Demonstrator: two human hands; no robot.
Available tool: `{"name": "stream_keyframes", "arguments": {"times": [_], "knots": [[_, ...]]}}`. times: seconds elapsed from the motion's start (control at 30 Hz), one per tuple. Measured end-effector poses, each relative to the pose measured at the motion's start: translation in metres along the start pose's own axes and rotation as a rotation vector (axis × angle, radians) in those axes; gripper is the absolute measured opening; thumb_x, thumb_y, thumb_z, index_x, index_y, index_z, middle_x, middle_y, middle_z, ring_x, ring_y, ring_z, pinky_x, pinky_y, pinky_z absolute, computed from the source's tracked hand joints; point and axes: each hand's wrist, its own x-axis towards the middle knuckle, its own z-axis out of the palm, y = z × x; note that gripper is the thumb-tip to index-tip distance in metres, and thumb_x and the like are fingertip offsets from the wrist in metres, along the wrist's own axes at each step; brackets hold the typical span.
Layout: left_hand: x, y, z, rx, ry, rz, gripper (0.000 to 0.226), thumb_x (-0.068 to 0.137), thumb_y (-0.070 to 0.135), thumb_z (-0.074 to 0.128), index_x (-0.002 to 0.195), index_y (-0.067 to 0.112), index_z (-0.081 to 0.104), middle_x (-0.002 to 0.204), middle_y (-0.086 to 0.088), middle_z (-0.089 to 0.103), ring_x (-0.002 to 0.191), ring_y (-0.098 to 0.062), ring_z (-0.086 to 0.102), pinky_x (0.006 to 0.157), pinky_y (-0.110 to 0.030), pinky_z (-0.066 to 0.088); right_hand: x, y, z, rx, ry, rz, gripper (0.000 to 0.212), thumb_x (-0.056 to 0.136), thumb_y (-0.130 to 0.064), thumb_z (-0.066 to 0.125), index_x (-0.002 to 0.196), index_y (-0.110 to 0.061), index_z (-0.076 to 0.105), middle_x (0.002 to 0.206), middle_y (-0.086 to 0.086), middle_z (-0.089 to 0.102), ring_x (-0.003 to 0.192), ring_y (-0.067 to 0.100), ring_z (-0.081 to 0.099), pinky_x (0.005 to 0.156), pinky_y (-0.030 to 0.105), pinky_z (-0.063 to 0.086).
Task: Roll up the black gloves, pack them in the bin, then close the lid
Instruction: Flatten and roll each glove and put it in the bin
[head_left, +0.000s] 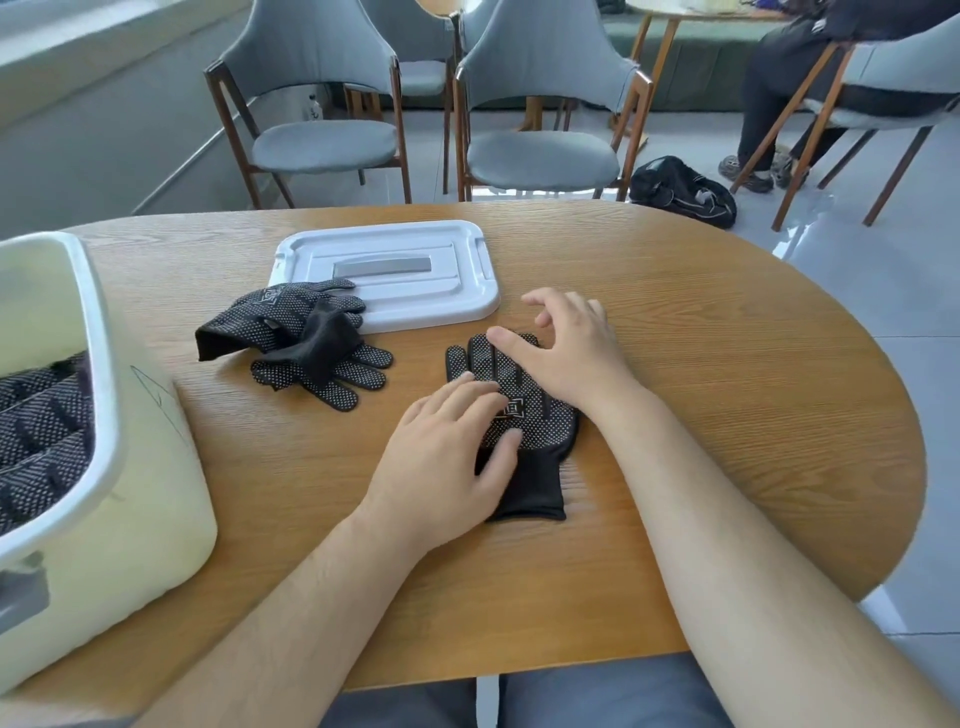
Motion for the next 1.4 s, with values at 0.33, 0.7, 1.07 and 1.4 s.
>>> {"name": "stream_keyframes", "arguments": {"times": [0.33,0.7,1.07,1.4], "knots": [[0.0,-0.003,0.001,0.06,0.083,0.045,0.03,0.093,0.034,0.06,0.11,0.013,0.074,0.123,0.003,0.069,0.128,-0.02,0.058,0.1,-0.036,0.048,-0.086,0.017,-0.005,0.092,0.259,-0.355,0.008,0.093,-0.025,0.074,0.098,-0.019,0.077,0.101,-0.008,0.07,0.102,0.015,0.061,0.094,0.029,0.048],[-0.008,-0.004,0.002,-0.008,0.126,0.152,0.012,0.092,0.01,0.068,0.1,0.007,0.077,0.108,-0.004,0.072,0.1,-0.026,0.066,0.095,-0.03,0.049,-0.113,0.005,-0.003,-0.125,0.0,-0.245,0.044,0.097,-0.045,0.051,0.135,-0.025,0.064,0.145,-0.009,0.058,0.138,0.014,0.046,0.114,0.04,0.038],[-0.04,-0.005,-0.018,-0.01,0.099,0.179,0.026,0.096,0.035,0.065,0.11,0.016,0.077,0.119,0.003,0.069,0.116,-0.02,0.062,0.096,-0.037,0.05,-0.141,-0.003,-0.005,-0.072,-0.055,-0.242,0.059,0.106,-0.046,0.042,0.161,-0.026,0.031,0.171,-0.01,0.018,0.158,0.011,0.007,0.127,0.036,0.014],[-0.039,-0.005,-0.016,-0.033,0.03,0.285,0.02,0.094,0.031,0.069,0.103,0.014,0.075,0.106,0.004,0.069,0.098,-0.021,0.064,0.08,-0.042,0.054,-0.151,0.013,-0.011,0.113,-0.03,-0.295,0.041,0.089,-0.043,0.061,0.123,-0.023,0.073,0.142,-0.012,0.062,0.143,0.009,0.043,0.115,0.04,0.041]]}}
